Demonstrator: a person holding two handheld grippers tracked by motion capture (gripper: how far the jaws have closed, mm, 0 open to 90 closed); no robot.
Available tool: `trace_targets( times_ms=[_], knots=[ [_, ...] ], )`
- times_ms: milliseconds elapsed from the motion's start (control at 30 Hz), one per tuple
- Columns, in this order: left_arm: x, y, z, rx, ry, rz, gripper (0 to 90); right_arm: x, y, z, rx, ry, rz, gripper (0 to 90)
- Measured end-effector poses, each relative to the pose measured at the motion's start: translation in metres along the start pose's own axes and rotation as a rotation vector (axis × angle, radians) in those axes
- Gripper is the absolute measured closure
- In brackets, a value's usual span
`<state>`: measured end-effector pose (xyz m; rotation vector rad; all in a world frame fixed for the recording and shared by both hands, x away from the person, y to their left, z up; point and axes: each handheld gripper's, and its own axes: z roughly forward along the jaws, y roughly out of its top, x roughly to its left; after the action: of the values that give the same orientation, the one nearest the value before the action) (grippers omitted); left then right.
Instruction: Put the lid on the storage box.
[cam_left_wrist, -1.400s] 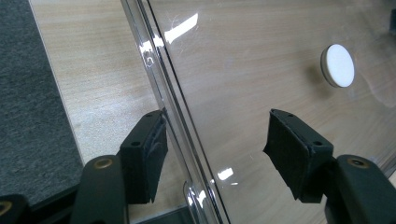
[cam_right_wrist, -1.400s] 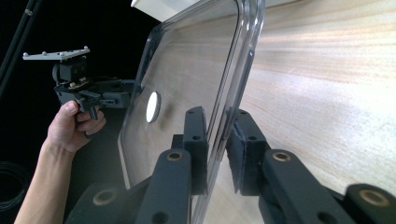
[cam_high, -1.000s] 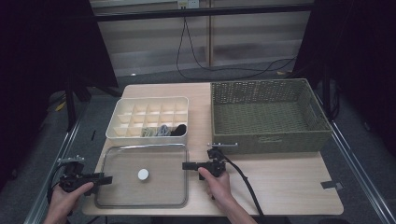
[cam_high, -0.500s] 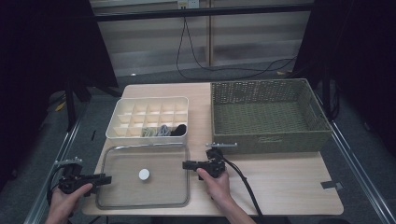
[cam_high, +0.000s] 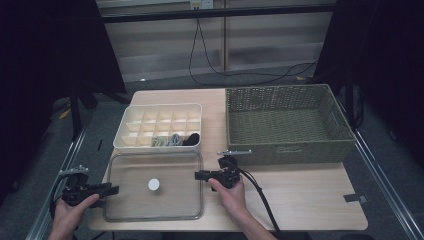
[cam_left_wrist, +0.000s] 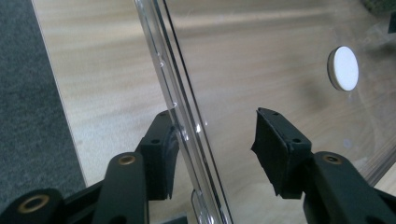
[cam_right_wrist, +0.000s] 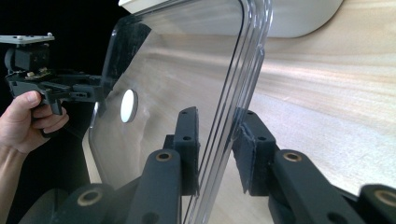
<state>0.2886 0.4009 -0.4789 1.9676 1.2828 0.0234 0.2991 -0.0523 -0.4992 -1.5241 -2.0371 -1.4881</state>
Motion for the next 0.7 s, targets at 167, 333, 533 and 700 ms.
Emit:
trace_targets(
  times_ms=[167,333,533,700],
  knots=[
    [0.001,0.000,-0.003,-0.026,-0.015,-0.001,54.0,0.003,0.005,-0.002,-0.003,-0.009,-0.011,72.0],
    [-0.003,0.006,-0.006,-0.050,0.005,0.018,54.8,0.007,0.010,-0.004,0.003,-0.020,-0.015,72.4],
    [-0.004,0.015,-0.011,-0.078,0.018,0.034,58.1,0.013,0.020,-0.008,-0.011,-0.036,-0.035,73.5],
    [-0.006,0.019,-0.012,-0.106,0.014,0.043,60.5,0.015,0.027,-0.010,-0.024,-0.051,-0.044,73.7]
  ],
)
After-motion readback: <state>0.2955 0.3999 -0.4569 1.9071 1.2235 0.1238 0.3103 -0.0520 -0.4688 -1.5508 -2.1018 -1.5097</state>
